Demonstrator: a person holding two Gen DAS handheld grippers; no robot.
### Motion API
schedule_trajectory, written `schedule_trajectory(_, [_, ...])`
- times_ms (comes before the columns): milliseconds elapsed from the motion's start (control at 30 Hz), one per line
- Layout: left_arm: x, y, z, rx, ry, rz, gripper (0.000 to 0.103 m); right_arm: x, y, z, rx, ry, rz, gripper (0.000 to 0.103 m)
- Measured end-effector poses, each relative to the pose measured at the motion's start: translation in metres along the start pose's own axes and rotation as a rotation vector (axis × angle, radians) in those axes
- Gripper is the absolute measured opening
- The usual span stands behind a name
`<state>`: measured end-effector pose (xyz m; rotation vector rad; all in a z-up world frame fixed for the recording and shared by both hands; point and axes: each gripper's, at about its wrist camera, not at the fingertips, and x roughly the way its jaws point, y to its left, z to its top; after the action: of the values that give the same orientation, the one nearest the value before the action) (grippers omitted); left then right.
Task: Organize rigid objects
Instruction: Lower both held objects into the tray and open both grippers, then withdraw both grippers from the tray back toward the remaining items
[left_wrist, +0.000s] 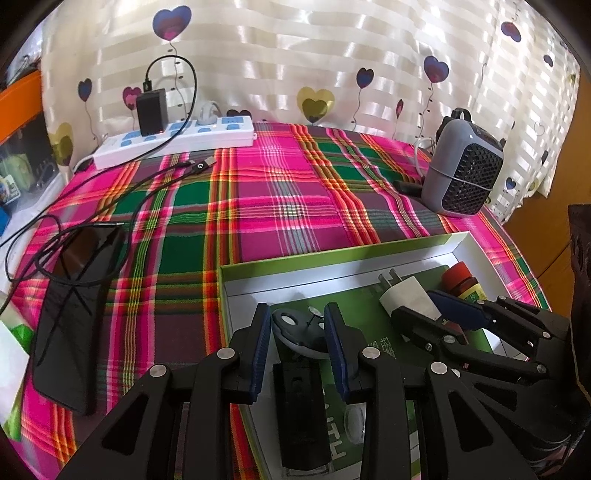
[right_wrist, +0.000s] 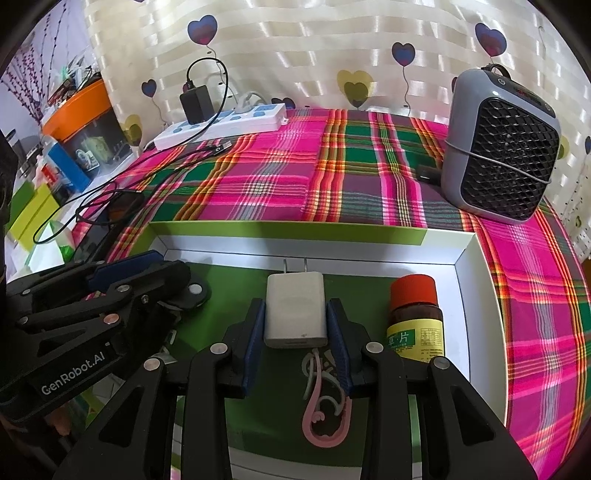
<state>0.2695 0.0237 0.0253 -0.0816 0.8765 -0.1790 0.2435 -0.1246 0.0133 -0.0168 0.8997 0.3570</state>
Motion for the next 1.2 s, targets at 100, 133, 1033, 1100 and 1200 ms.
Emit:
schedule_trajectory(100, [-0.001,0.0,-0.002,0.004,-0.001,0.005,0.029,-0.003,0.001,0.0,0.001,-0.015,-0.01,0.039])
schedule_trajectory(133, [-0.001,0.0,-0.002,0.004,0.0,0.007,0.029,-0.003,0.0,0.0,0.002,-0.018,-0.014,0.043])
schedule_trajectory(1033, [-0.041,-0.007,-0.022,0.001,-0.071,0.069,0.036,-0.03,0.004,-0.018,0.012,-0.072,-0.061,0.048])
schedule_trajectory(1100, [-0.046,-0.008,-0.025,0.006,-0.08,0.079,0.036,-0.035,0.004,-0.02,0.015,-0.082,-0.064,0.048])
schedule_trajectory(1200, [-0.053,-0.01,-0.029,0.005,-0.09,0.079,0.036,-0.042,0.005,-0.023,0.019,-0.097,-0.067,0.048])
